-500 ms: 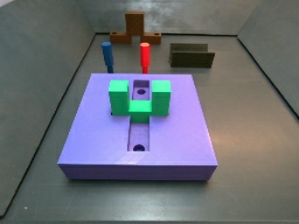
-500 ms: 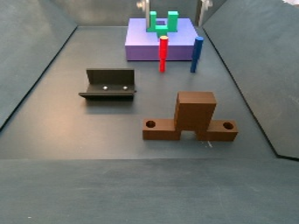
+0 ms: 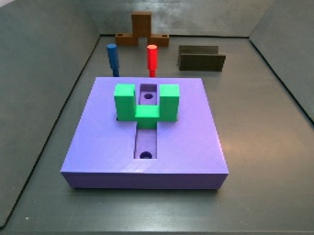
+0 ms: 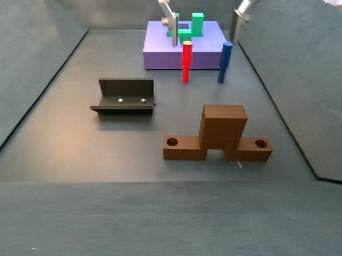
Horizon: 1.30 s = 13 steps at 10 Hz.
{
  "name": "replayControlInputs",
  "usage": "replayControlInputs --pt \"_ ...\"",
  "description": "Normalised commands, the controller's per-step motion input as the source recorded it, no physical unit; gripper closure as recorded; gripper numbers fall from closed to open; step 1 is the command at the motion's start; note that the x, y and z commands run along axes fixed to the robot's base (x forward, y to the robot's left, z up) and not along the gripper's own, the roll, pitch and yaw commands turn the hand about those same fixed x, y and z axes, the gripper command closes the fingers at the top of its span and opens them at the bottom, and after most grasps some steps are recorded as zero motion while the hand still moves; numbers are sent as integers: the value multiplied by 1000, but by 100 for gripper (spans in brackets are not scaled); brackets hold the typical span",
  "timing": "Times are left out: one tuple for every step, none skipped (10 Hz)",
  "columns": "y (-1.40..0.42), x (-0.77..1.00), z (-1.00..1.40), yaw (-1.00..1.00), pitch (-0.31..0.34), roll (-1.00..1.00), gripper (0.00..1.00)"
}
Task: Pick up the brown object. Move up. Move to above the board. Insert the brown object.
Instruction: Pick up the brown object.
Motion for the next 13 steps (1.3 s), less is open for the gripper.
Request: replayControlInputs --pt "614 -134 -134 -123 -39 -89 0" --pt "509 -203 -180 -131 -51 -39 0" --pt "291 -77 -146 -23 -37 -33 0" --pt "254 -117 -226 -69 -70 -6 0" --pt "283 -154 -337 -94 -101 0 0" --pt "294 -260 -520 -143 -169 0 0" --pt "269 -266 -554 -117 -189 -1 0" --pt "240 -237 -537 -109 -183 -4 0" --pt "234 -154 -491 -80 -177 -19 0" --pt "263 -97 -434 -20 -190 -61 0" --pt "283 0 -351 0 -159 -84 0" --pt "263 200 -240 0 -83 -111 0" --pt "206 300 -211 14 -49 -131 0"
